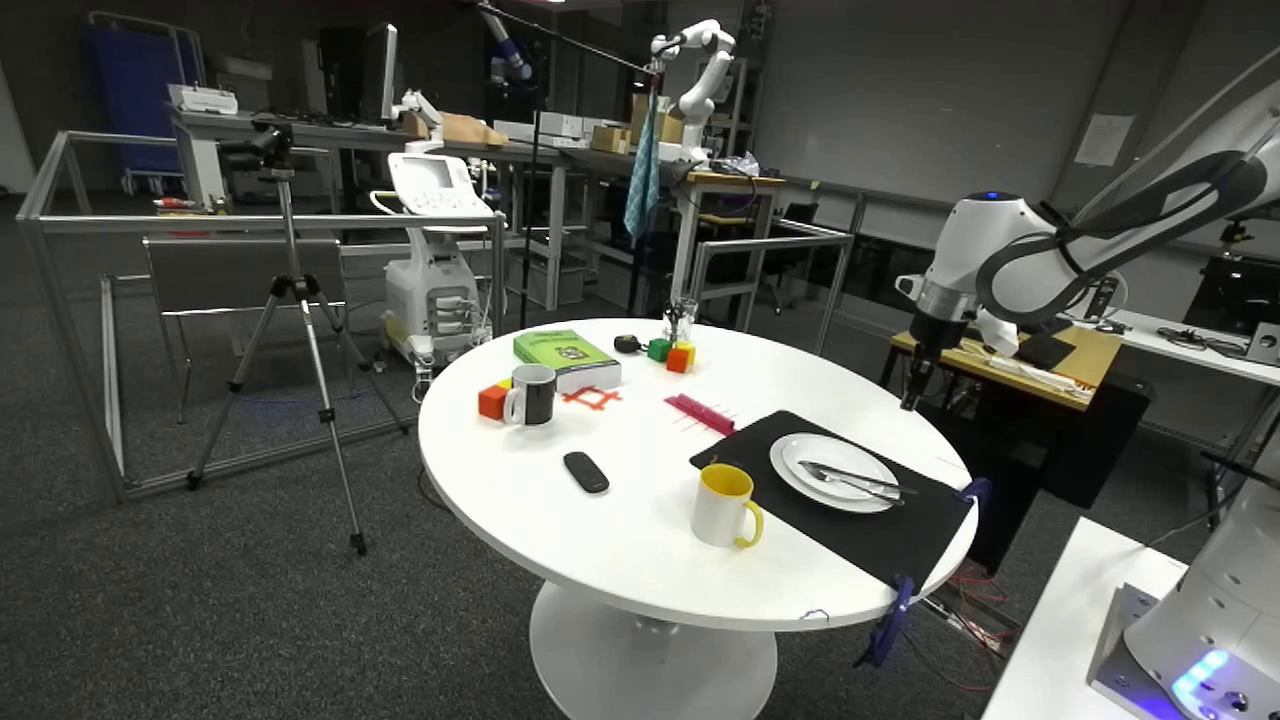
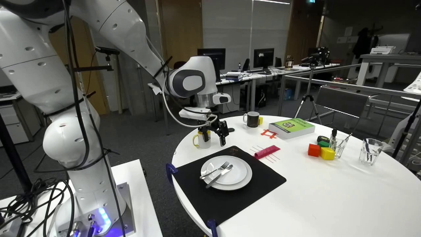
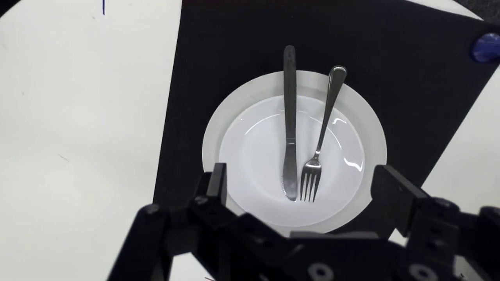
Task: Move the knife to the left of the fork
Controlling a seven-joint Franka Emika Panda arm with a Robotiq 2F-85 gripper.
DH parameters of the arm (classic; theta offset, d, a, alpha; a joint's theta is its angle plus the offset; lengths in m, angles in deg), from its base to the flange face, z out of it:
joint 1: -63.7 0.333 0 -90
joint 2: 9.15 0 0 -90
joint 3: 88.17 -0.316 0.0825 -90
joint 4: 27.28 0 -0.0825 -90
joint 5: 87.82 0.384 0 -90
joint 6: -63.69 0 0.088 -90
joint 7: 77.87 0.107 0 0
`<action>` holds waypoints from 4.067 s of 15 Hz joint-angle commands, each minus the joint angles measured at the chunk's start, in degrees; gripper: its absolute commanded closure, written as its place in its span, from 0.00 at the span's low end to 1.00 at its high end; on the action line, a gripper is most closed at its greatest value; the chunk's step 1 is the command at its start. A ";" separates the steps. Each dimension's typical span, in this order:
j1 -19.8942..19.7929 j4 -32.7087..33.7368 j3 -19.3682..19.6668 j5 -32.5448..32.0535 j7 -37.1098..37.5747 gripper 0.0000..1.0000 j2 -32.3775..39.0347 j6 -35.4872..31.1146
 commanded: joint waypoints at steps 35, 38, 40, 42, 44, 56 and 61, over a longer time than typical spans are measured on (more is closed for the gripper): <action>1.19 2.15 4.23 -15.74 8.39 0.00 22.39 -16.66; 0.42 2.25 3.96 -15.29 9.46 0.00 23.17 -16.23; 0.00 2.30 3.40 -13.50 7.88 0.00 23.94 -16.31; -0.38 2.63 2.83 -11.59 6.31 0.00 25.11 -16.51; -0.42 3.41 2.64 -10.46 5.73 0.00 26.31 -16.38; -0.04 7.00 2.66 -8.77 5.83 0.10 30.60 -15.27; 0.09 7.65 2.39 -8.74 5.62 0.17 31.47 -15.17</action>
